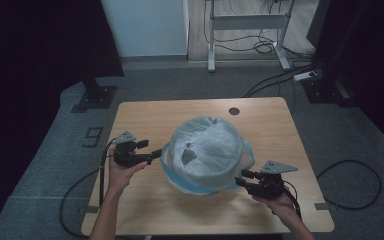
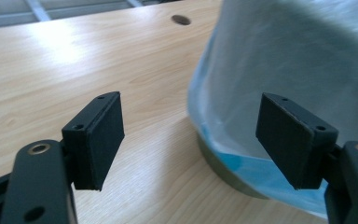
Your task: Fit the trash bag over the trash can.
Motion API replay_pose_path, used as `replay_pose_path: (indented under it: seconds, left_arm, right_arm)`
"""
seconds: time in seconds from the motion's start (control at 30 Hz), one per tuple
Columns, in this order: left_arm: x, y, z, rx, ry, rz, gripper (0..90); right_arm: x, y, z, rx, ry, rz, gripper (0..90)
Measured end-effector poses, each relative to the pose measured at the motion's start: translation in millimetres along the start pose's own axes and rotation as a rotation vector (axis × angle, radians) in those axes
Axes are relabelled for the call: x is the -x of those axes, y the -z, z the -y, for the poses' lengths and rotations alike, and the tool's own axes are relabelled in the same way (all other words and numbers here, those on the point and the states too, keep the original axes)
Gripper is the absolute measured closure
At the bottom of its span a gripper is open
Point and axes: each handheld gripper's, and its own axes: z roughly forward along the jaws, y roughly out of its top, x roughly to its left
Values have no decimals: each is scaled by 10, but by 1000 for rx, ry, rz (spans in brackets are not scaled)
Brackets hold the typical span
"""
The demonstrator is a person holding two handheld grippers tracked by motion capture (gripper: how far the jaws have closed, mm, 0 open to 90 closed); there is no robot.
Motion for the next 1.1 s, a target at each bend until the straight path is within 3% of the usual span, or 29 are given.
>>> replay_pose_path:
  seconds: [0.37,0.6,0.87,1.1]
  left_arm:
    - [237,88,-193,51,-125,107,232]
    - [303,78,-239,31,-152,108,243]
    - [360,82,-339,28,-188,129,250]
    - [452,71,-499,10,-259,159,262]
  right_arm:
    - [52,181,30,55,-5,2,403]
    - [110,259,93,89,-33,1,392]
    - [124,266,154,89,-41,-6,391]
    - [138,286,149,94,-52,-9,391]
